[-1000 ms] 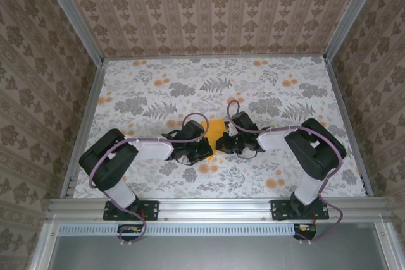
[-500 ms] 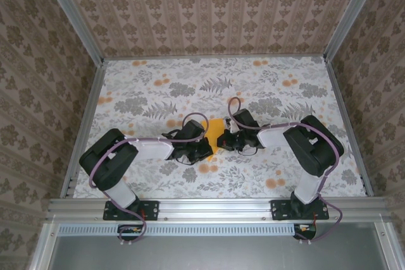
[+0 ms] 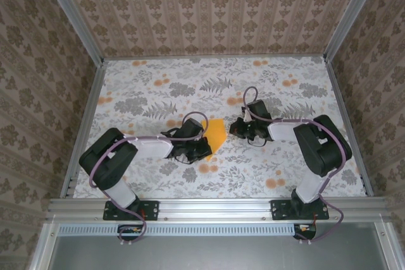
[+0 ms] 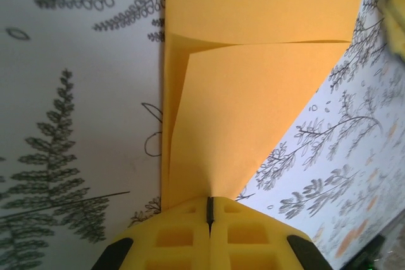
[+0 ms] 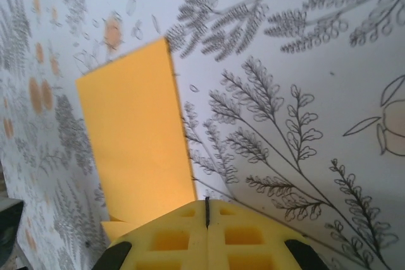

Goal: Fold a paper plane with a square sheet of paper (pick it up from the middle)
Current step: Third fold the triangle at the center of the table.

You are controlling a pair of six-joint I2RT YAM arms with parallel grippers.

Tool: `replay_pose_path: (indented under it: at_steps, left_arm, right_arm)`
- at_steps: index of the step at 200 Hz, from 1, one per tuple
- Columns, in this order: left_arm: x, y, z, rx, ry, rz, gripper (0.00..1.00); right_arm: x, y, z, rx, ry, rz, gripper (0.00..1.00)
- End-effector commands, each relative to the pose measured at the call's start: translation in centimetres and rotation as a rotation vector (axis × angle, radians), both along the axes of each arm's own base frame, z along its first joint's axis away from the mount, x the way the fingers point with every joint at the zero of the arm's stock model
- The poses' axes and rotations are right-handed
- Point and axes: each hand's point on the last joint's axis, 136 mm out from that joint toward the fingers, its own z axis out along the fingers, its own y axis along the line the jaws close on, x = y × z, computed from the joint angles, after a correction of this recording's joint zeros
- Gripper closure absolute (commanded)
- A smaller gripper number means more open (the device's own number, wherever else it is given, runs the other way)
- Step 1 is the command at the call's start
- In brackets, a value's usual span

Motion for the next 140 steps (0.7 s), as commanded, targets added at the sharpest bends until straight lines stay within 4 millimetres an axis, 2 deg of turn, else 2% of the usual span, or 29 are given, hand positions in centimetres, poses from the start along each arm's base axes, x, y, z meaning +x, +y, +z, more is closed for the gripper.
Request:
replay_pose_path:
  at_steps: [1, 40, 64, 79, 102, 140]
  left_arm:
    - [-1.5, 4.2, -2.9, 0.208, 0.037, -0.125, 1.00]
    - [-0.3, 5.3, -2.2, 0.279, -0.063, -0.373, 1.00]
    - [0.0, 5.6, -2.0, 0.256, -0.085, -0.451, 1.00]
    - [0.3, 5.7, -1.7, 0.235, -0.095, -0.460, 1.00]
    - [0.8, 5.5, -1.1, 0.199, -0.115, -0.451, 1.00]
    - [2.0, 4.5, 0.9, 0.141, -0.146, -0.346, 1.00]
  right_arm:
    - [-0.3, 0.6, 2.6, -0.007, -0.073, 0.016, 0.96]
    - [-2.5, 4.5, 2.0, 0.033, -0.039, 0.087, 0.96]
    - [-2.7, 7.1, 1.4, 0.067, -0.012, 0.114, 0.96]
    - [-2.5, 8.0, 0.8, 0.069, 0.004, 0.113, 0.96]
    - [-2.3, 8.3, -0.6, 0.062, 0.048, 0.081, 0.97]
    - [-3.0, 7.0, -2.8, 0.016, 0.120, 0.006, 0.98]
